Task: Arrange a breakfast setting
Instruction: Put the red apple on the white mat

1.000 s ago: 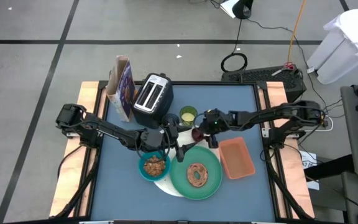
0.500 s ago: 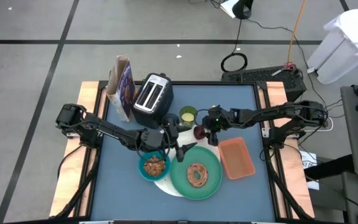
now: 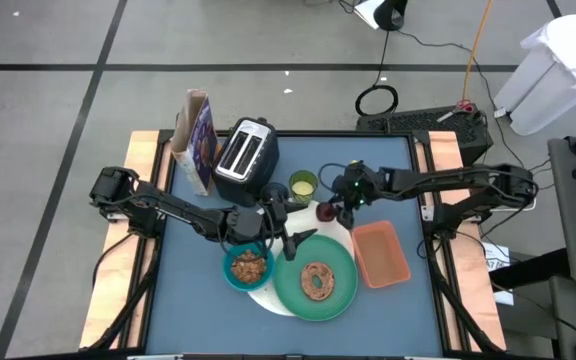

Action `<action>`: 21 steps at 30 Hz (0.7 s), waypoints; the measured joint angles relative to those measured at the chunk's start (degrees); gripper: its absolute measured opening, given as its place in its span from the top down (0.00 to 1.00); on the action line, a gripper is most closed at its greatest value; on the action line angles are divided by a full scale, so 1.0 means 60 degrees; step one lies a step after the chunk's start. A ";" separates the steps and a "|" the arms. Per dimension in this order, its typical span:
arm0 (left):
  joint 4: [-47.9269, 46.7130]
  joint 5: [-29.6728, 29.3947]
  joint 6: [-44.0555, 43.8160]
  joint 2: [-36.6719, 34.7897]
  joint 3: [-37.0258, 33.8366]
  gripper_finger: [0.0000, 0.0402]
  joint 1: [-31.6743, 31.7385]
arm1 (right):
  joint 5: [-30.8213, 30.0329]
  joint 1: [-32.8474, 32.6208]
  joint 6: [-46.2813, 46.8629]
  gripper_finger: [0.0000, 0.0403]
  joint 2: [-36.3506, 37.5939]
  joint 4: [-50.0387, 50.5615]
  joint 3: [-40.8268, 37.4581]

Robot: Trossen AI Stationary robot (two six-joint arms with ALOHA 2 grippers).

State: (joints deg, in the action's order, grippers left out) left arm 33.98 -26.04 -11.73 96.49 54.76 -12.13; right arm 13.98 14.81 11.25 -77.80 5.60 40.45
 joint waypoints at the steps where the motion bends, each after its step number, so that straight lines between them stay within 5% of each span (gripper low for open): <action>1: 0.0000 0.0000 0.0000 0.0000 0.0000 0.12 0.0002 | 0.0368 0.0040 0.0245 0.46 0.0023 0.0013 0.0000; 21: 0.0004 0.0003 -0.0047 0.0000 0.0000 0.12 0.0000 | 0.1002 0.0655 0.2140 0.46 -0.0310 0.0649 0.0004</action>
State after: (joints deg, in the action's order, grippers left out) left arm 34.00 -26.03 -12.01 96.49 54.76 -12.14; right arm 19.99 18.73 24.09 -79.66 9.50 40.47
